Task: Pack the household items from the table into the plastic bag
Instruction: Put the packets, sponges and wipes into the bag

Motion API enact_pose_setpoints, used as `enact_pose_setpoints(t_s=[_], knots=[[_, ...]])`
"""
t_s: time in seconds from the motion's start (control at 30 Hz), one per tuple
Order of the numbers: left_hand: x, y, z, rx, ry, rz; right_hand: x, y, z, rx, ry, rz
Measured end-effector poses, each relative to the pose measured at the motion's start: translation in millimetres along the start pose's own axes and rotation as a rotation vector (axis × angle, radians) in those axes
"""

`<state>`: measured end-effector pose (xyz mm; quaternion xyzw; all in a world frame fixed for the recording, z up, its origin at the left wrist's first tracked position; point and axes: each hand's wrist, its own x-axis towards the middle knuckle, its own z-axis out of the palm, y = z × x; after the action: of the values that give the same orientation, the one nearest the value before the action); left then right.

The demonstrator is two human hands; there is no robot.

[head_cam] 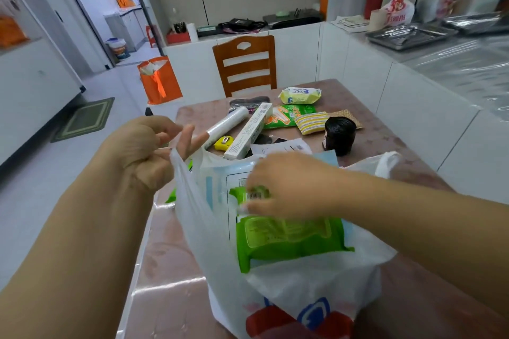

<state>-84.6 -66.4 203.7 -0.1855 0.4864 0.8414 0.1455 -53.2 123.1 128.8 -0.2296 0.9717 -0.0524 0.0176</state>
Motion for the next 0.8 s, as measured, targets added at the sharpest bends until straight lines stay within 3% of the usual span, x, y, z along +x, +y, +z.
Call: enact_pose_setpoints(t_s=[0.1,0.33,0.63,0.8], knots=[[-6,-1,5,0.065,-0.076,-0.012,1,-11,39,0.036,-0.251,-0.082],[-8,-3,23,0.110,-0.147,0.006,73,1,58,0.146,-0.359,0.047],[13,2,17,0.165,-0.142,-0.053,46,27,6,0.105,-0.012,0.030],[44,13,11,0.505,-0.054,-0.036,70,83,-53,0.396,0.074,0.281]])
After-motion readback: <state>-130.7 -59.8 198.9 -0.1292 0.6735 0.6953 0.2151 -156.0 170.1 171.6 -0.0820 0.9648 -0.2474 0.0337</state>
